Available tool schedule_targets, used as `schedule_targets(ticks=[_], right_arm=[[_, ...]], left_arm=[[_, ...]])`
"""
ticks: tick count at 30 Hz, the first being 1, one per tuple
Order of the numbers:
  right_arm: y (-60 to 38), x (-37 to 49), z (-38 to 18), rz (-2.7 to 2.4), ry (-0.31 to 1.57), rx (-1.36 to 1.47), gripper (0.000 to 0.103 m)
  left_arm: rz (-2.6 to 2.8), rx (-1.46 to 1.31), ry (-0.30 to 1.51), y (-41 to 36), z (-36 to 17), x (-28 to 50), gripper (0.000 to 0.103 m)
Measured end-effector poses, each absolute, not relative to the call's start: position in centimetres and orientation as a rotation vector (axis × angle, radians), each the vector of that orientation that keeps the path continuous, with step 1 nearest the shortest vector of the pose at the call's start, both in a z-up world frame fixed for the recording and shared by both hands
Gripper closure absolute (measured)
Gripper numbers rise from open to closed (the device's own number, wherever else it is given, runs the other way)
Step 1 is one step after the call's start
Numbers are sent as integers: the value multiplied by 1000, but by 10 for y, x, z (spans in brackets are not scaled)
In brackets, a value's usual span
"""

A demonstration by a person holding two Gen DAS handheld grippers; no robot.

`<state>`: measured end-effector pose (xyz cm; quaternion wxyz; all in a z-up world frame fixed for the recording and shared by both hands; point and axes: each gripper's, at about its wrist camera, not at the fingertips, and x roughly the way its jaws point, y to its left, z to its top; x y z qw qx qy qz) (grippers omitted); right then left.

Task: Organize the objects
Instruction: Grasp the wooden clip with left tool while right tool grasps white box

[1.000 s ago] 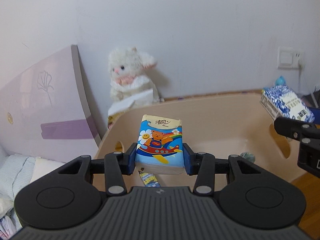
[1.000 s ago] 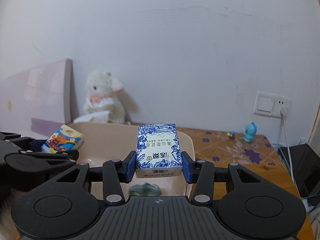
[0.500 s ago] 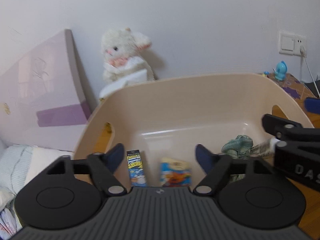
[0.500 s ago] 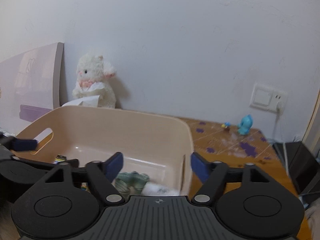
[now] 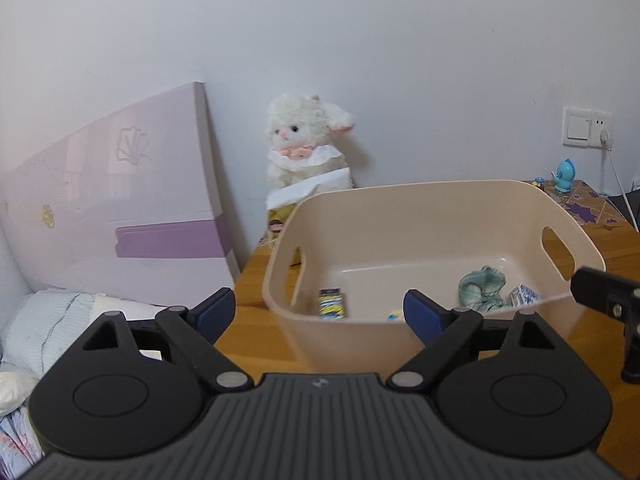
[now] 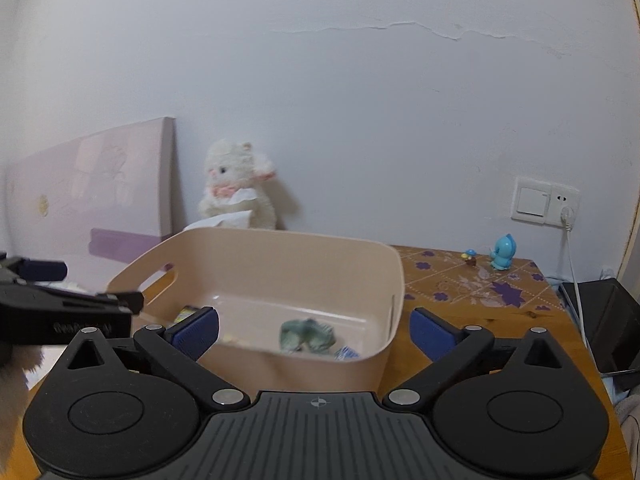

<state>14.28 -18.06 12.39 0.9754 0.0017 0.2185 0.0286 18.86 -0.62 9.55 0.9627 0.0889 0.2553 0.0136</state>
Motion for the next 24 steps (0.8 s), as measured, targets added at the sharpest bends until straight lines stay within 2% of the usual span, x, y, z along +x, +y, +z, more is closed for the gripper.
schedule_targets(ticks=[6,12,24], right_arm=[[-166,129,104,93,492,-22,0],[-155,130,67,97,578,-49,0],[-145,139,18,114,691,-67,0]], left_arm=[[90,154,527,25,86,160,11],[93,134,609,51,52,145,11],[39,136,781,68,-10,160,11]])
